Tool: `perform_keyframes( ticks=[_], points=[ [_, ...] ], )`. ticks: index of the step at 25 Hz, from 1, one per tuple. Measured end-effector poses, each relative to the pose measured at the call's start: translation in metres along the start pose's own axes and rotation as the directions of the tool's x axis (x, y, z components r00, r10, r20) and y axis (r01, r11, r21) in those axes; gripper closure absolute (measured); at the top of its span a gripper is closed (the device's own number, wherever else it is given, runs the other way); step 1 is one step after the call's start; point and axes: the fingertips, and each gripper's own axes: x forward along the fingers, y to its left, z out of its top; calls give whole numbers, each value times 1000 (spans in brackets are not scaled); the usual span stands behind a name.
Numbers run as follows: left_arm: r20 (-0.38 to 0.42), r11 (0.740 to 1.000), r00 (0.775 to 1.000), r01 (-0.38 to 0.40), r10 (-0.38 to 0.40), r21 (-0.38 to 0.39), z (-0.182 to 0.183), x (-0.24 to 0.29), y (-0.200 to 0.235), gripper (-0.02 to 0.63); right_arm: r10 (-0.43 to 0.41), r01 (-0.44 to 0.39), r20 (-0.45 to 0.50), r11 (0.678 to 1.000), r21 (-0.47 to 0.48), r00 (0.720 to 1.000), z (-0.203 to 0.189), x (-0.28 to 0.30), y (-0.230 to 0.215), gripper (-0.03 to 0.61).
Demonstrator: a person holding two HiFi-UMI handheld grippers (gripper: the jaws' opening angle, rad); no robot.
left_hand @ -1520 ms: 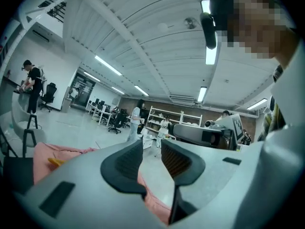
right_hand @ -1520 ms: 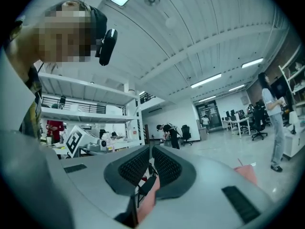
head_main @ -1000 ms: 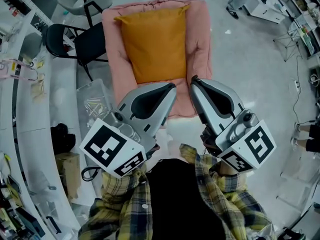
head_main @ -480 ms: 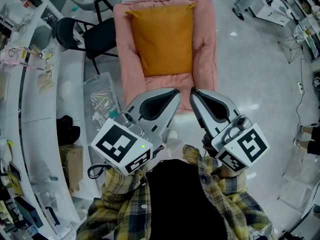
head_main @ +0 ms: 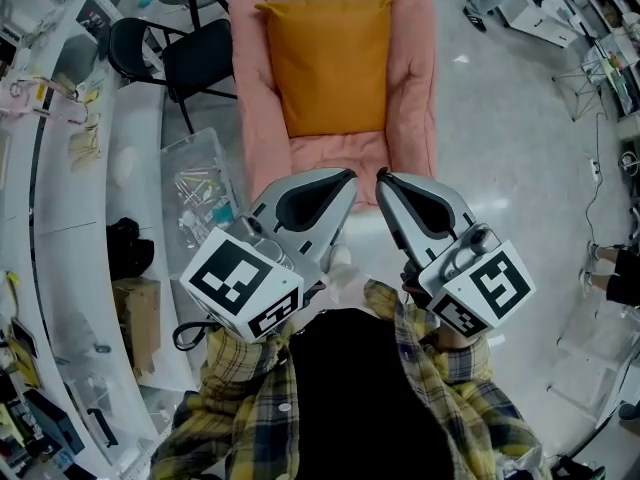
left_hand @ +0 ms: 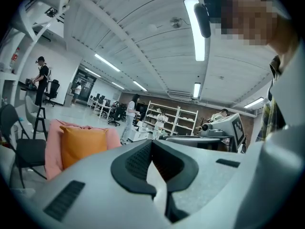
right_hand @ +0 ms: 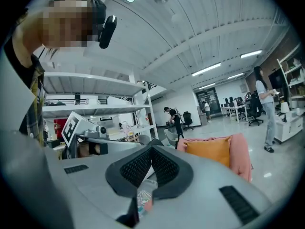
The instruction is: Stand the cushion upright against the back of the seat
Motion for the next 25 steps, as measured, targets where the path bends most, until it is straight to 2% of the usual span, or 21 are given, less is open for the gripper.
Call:
perform_keyframes(
  ticks=[19, 25],
  points=[
    [0, 998, 998, 62, -62, -15, 2, 8, 13, 609, -71, 71, -28, 997, 5, 997, -5, 3, -12, 560],
    [-11, 998, 998, 68, -68, 14, 4, 13, 13, 609, -63, 63, -35, 998, 4, 997, -6, 2, -15, 560]
  ],
)
